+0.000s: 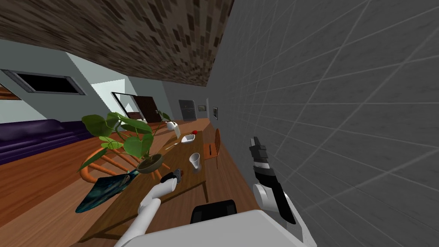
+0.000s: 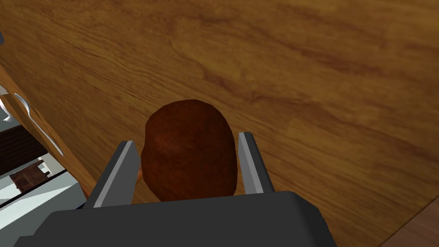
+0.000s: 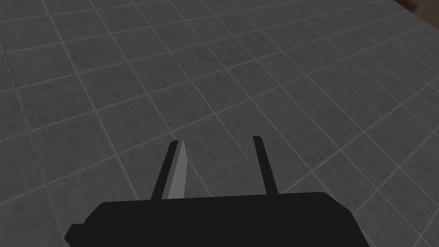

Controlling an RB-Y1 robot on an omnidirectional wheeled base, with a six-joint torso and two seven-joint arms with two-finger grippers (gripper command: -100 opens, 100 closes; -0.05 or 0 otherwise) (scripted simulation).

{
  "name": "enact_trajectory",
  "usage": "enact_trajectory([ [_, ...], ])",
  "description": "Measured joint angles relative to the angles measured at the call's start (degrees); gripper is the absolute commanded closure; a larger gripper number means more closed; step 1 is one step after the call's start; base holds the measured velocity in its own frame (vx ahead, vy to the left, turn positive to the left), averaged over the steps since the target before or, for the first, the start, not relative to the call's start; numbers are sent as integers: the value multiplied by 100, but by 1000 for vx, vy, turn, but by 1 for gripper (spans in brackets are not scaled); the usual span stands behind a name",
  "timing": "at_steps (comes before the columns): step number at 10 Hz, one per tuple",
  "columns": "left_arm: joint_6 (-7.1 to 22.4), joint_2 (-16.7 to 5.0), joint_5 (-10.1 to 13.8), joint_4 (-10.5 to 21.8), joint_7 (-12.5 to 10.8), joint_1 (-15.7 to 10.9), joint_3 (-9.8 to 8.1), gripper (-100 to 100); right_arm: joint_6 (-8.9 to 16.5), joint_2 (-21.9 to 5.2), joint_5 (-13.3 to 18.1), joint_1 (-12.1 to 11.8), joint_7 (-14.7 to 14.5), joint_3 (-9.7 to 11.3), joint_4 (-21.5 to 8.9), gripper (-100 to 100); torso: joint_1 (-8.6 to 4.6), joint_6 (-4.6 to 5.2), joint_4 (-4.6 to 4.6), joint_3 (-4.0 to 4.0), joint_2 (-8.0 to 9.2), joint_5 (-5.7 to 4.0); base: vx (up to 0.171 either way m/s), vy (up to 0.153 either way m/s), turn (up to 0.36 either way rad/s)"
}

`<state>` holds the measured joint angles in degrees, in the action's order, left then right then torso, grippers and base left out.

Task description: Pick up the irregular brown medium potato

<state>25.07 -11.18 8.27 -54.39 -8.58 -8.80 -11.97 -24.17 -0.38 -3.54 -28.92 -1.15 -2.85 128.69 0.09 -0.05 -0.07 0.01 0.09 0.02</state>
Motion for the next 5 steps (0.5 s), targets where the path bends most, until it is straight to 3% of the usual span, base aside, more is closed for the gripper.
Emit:
enact_trajectory([
  [1,-11,-33,-11,55,25,57,-143,100,0,0,0,0,0,0,0,0,3,2,-6,-4,-1,4,-19,6,-87],
  [2,59,10,-89,-85,19,179,-228,100,0,0,0,-1,0,0,0,0,3,-2,-7,-4,-1,4,-16,2,18],
  [4,176,65,-182,-360,-10,254,-274,100,0,0,0,-1,0,-1,0,0,-2,1,1,-3,-7,1,-3,-1,5],
  [5,180,67,-185,-381,-13,255,-275,0,0,0,0,-1,0,0,0,0,-2,1,-1,-5,-8,2,0,0,0],
])
